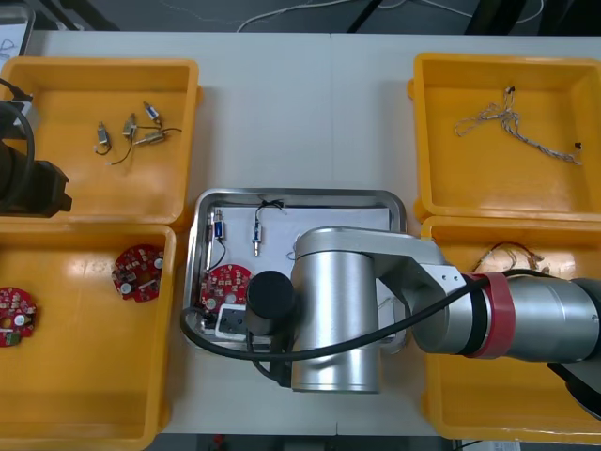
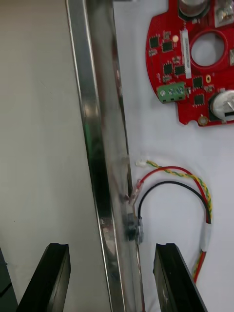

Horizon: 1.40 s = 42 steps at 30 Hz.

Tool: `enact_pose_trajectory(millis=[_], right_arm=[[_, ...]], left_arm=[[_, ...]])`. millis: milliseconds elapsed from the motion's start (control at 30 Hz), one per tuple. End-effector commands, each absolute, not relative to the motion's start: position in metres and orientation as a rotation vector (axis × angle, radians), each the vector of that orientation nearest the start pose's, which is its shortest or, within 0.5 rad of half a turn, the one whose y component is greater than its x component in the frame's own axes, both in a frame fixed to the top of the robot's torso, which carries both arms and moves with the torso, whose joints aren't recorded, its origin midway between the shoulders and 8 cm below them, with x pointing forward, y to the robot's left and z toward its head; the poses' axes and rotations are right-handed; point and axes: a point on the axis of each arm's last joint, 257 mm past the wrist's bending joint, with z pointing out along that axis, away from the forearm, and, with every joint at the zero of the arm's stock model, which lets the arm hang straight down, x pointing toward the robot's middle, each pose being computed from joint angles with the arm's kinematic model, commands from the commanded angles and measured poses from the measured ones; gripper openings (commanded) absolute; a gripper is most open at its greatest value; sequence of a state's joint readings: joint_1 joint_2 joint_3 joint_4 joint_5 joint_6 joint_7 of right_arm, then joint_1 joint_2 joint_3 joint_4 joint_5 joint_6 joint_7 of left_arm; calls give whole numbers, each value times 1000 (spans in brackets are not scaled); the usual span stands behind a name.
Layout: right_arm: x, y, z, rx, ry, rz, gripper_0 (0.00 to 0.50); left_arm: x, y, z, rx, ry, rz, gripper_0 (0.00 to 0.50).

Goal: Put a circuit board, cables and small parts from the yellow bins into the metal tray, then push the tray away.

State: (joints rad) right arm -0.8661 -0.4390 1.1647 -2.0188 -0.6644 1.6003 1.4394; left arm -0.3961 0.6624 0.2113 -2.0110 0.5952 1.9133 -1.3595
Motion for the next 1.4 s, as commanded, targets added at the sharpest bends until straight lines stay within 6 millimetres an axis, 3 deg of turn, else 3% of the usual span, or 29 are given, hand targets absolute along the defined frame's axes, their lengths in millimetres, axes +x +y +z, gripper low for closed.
enact_pose_trajectory(millis=[33,400,767,1400], right_arm=[[307,36,-299,-1930,1972,-141,500],[313,24,-321,-1957,1939,-247,500],[321,19,-331,-1948,1970,-286,500],[329,22,-324,-1925,1939,-312,500]], left_arm=[[439,364,-142,-71,2585,65,500],[438,365,-144,-111,2588,55,500],[437,364,-146,-144,2590,39,500],[431,365,-150,-185,2593,-5,500]])
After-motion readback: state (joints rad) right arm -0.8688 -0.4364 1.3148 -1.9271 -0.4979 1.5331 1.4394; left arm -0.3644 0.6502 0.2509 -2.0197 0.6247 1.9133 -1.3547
